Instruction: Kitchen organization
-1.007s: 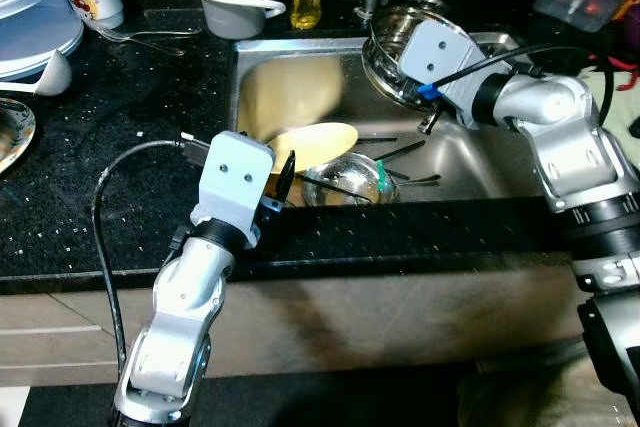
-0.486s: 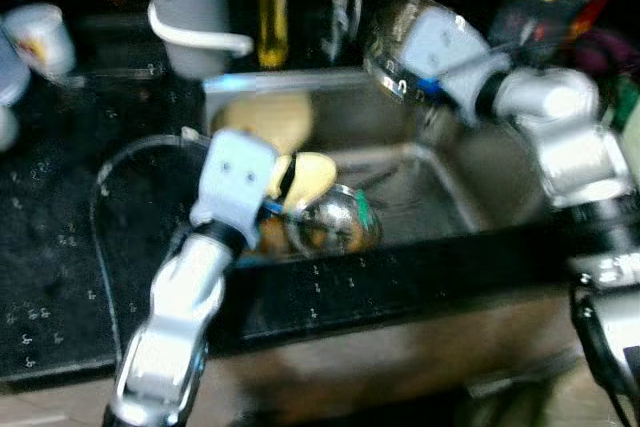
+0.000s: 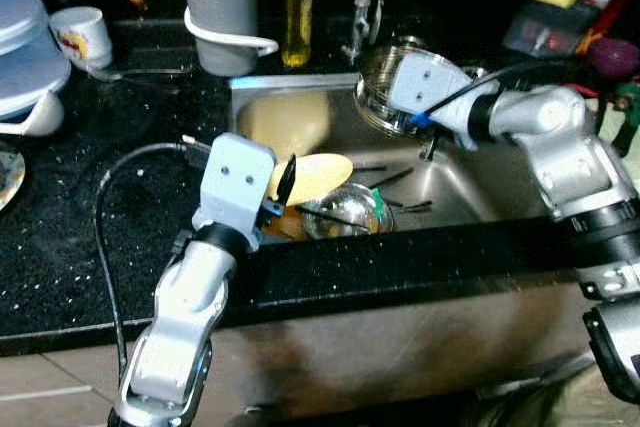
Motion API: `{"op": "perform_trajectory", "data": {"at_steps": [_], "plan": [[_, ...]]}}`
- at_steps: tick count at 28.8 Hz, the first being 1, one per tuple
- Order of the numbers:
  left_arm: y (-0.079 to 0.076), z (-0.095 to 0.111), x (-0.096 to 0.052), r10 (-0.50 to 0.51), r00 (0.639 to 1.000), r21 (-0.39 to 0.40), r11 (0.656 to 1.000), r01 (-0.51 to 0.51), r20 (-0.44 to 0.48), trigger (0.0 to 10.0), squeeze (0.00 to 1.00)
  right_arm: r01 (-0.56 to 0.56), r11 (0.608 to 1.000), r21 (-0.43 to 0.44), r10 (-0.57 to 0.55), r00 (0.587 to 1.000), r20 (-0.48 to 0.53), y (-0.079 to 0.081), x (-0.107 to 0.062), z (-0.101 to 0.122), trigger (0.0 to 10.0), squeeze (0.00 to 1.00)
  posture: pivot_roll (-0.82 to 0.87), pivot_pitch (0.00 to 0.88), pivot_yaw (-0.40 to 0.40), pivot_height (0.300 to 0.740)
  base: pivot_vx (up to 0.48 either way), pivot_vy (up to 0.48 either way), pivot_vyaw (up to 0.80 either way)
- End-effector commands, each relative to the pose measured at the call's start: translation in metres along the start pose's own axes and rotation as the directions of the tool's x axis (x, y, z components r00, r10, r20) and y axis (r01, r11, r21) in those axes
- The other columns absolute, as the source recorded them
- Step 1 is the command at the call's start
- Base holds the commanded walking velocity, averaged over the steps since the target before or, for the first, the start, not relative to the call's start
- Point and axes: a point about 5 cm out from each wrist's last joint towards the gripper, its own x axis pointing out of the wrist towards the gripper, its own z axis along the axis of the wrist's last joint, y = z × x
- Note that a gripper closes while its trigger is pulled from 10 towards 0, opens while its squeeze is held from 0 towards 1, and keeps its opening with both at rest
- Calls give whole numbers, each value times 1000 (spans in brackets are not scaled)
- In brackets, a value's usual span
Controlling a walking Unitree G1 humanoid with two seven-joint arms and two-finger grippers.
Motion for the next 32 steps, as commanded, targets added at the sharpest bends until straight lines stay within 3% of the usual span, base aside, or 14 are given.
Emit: {"op": "perform_trajectory", "data": {"at_steps": [1, 5, 11, 25, 32], "plan": [[-2, -5, -2, 4, 999, 4, 1000, -4, -32, 10000, 0, -44, 999, -12, 44, 998, -42, 3, 12, 0, 10000, 0, 20, 58, -76, 740, 0, 0, 0], [-3, -5, -4, 0, 999, 0, 1000, 0, -37, 10000, 0, -62, 997, 40, 65, 994, -91, 3, 25, -5, 10000, 0, 23, 59, -82, 740, 0, 0, 0], [-6, -6, -8, -9, 999, -4, 1000, 9, -51, 10000, 0, -64, 997, 46, 71, 980, -186, 4, 40, -11, 10000, 0, 35, 67, -97, 740, 0, 0, 0], [-8, -8, -14, -19, 998, -8, 1000, 18, -67, 10000, 0, -83, 993, 82, 98, 976, -195, 11, 50, -14, 10000, 0, 41, 72, -94, 740, 0, 0, 0], [-9, -6, -14, -24, 998, -10, 1000, 23, -64, 10000, 0, -45, 987, 152, 81, 967, -242, 14, 62, -19, 10000, 0, 45, 72, -98, 740, 0, 0, 0]]}}
